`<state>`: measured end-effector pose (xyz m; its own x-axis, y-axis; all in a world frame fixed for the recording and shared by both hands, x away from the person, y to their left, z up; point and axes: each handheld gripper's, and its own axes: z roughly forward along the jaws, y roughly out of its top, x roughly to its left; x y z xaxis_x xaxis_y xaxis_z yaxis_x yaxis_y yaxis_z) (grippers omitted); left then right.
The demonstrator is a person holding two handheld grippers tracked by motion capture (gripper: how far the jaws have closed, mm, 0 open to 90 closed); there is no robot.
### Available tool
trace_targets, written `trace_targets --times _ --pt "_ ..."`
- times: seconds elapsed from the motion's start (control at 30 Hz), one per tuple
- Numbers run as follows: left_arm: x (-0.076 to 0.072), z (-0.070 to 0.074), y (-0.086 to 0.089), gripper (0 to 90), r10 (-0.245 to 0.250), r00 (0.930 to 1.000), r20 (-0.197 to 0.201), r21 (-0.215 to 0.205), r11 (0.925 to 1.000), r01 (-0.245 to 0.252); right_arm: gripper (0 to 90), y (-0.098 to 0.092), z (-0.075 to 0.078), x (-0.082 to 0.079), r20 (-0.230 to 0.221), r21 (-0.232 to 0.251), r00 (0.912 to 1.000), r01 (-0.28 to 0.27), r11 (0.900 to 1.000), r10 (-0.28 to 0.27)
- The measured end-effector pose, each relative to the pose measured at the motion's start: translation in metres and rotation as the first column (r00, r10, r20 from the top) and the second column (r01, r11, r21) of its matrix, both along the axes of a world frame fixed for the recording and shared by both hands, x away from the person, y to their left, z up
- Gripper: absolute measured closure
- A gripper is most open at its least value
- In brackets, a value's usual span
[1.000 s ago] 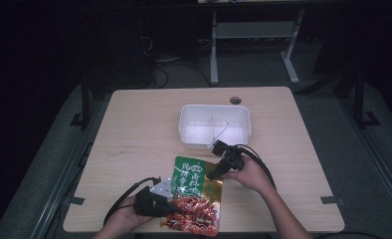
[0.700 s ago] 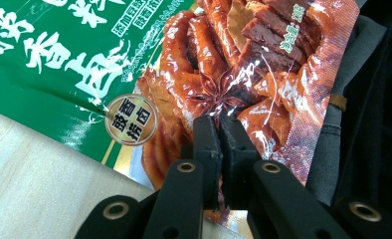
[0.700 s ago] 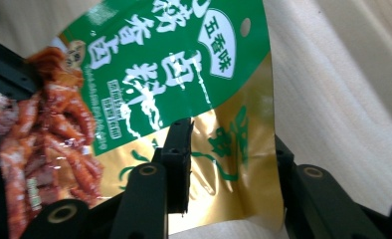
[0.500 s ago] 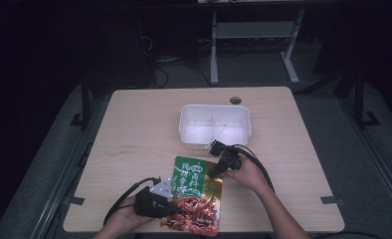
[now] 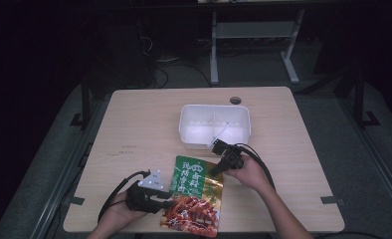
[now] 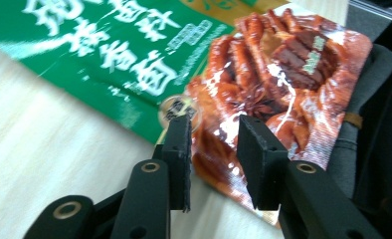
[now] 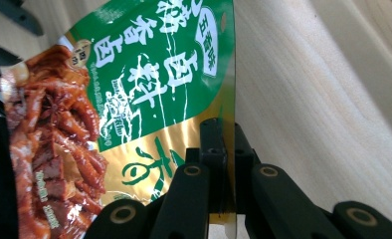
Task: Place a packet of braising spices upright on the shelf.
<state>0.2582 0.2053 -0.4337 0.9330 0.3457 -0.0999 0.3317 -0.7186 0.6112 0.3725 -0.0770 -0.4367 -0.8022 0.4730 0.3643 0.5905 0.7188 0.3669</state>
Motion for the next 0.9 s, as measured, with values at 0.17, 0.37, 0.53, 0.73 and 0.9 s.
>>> trace_targets --times 0.17,0.37,0.53,0.73,0.9 --pt "0.004 0.002 0.01 61.6 0.04 0.9992 0.008 -0.008 0.9992 -0.04 89.5 -0.005 0.006 -0.002 0.0 0.022 1.0 0.002 1.0 -0.002" --pt "0.009 0.004 0.019 55.0 0.087 0.9962 0.011 -0.034 0.9957 -0.086 89.5 -0.009 0.015 -0.008 0.017 0.036 0.9999 0.002 0.999 -0.003" --pt "0.015 0.006 0.032 52.1 0.138 0.9901 0.024 -0.051 0.9892 -0.137 89.5 -0.012 0.03 -0.014 0.046 0.037 0.9989 -0.001 0.999 0.0" --pt "0.021 0.004 0.041 50.9 0.175 0.9845 0.011 -0.055 0.9832 -0.174 89.6 -0.014 0.043 -0.02 0.069 0.045 0.9976 -0.009 0.999 0.006" --pt "0.024 0.002 0.046 50.3 0.196 0.9805 0.012 -0.053 0.9793 -0.195 89.7 -0.016 0.059 -0.026 0.095 0.053 0.9954 -0.013 0.999 0.008"
